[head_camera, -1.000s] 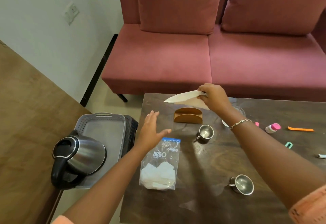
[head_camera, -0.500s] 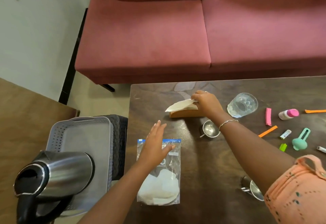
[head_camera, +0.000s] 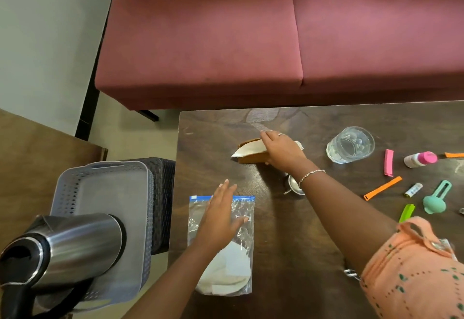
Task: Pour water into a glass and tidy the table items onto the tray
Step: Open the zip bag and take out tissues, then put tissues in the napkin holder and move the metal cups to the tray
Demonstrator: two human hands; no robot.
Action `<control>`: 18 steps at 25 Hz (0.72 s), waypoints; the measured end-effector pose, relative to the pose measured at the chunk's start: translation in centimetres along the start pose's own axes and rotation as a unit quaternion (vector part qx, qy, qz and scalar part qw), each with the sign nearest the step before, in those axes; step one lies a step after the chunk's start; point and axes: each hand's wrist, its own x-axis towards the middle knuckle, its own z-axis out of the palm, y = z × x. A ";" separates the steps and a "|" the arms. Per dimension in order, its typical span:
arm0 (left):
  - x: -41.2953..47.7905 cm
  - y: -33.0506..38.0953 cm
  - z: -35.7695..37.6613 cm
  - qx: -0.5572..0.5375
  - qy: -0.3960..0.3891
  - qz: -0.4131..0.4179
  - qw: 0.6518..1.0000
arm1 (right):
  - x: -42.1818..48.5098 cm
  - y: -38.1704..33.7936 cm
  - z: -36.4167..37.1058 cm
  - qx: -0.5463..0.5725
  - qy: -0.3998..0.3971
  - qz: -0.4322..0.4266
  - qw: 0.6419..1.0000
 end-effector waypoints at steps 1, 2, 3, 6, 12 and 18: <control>0.3 0.3 0.3 0.021 -0.003 0.011 1.000 | 0.2 0.1 0.3 -0.008 0.021 0.003 1.000; 0.5 0.6 0.5 0.043 -0.005 0.023 0.999 | 0.3 0.3 0.4 -0.011 0.039 0.006 0.999; 0.8 1.0 0.6 0.063 -0.006 0.036 0.997 | 0.3 0.6 0.3 -0.009 0.050 0.008 0.999; 1.7 2.4 1.4 0.100 -0.016 0.062 0.993 | -0.2 2.8 0.2 -0.001 0.054 0.014 0.998; 2.8 4.0 2.9 0.103 -0.033 0.076 0.991 | -0.5 5.7 -0.5 0.027 0.026 0.023 0.999; 2.7 4.6 3.9 0.030 -0.043 0.035 0.998 | -6.9 6.6 -1.0 0.261 0.306 0.109 0.909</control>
